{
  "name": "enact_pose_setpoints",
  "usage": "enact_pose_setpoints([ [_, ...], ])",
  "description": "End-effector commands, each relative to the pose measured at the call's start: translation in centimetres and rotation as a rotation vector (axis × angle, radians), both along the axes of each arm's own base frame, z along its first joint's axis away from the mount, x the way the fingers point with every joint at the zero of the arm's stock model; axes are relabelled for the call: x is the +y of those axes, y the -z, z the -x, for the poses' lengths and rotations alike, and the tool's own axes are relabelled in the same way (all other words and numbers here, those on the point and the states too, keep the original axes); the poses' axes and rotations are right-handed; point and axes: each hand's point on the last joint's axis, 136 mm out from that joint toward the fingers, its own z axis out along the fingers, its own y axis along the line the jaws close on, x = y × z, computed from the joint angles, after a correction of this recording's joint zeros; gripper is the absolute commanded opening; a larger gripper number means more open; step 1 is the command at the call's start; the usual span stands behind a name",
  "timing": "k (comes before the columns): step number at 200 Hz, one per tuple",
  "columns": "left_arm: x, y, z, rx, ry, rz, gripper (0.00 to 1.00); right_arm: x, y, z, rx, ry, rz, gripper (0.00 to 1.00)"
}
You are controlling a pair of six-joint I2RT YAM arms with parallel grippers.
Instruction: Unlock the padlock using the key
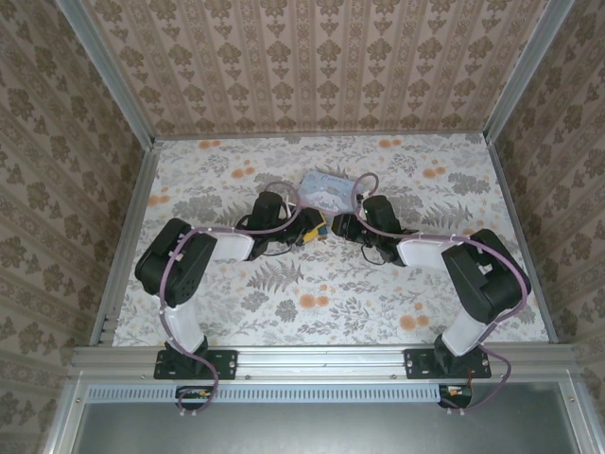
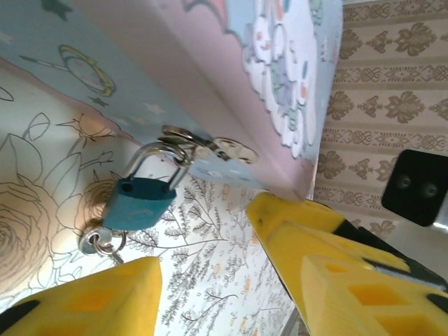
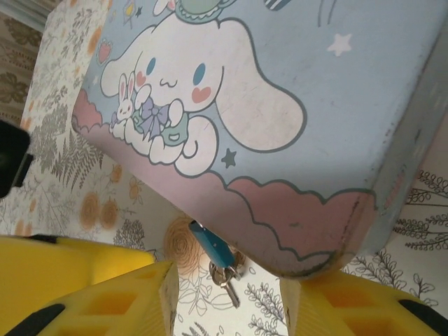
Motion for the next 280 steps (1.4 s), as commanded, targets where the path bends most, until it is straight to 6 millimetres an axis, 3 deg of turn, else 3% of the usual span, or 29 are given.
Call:
enact_pose_setpoints([
  [1, 0.7, -0.8, 0.6, -0.046, 0.019, -0.042, 0.61, 0.1, -1.3, -2.0, -0.036, 0.023, -0.046, 0.44],
  [60, 2.4, -2.1, 0.1, -0.112, 0.014, -0.138, 0.73, -2.3, -2.5, -5.8, -0.055, 0.069, -0.113, 0.45],
  [106, 4.7, -2.2, -1.6, -0.171, 0.015, -0.314, 0.79, -2.0, -3.2, -3.3, -0.101, -0.015, -0.215, 0.45],
  [144, 6.6, -2.5, -4.2, -0.225, 0.012, -0.434, 0.82, -1.1, -1.3, -1.8, -0.083, -0.086, -0.245, 0.45],
  [181, 8.0, -2.8, -6.6, -0.254, 0.013, -0.523, 0.83, -0.2, 0.2, -2.0, -0.055, -0.105, -0.237, 0.45],
  [227, 7.6, -2.8, -8.3, -0.272, 0.043, -0.561, 0.84, 1.1, 1.4, -2.6, -0.04, -0.12, -0.201, 0.45],
  [232, 8.6, -2.7, -9.1, -0.265, 0.019, -0.564, 0.84, 1.2, 1.5, -2.7, -0.041, -0.12, -0.194, 0.45],
  [280, 8.3, -2.6, -9.9, -0.261, 0.018, -0.555, 0.85, 2.0, 2.8, -3.1, -0.029, -0.132, -0.126, 0.45],
])
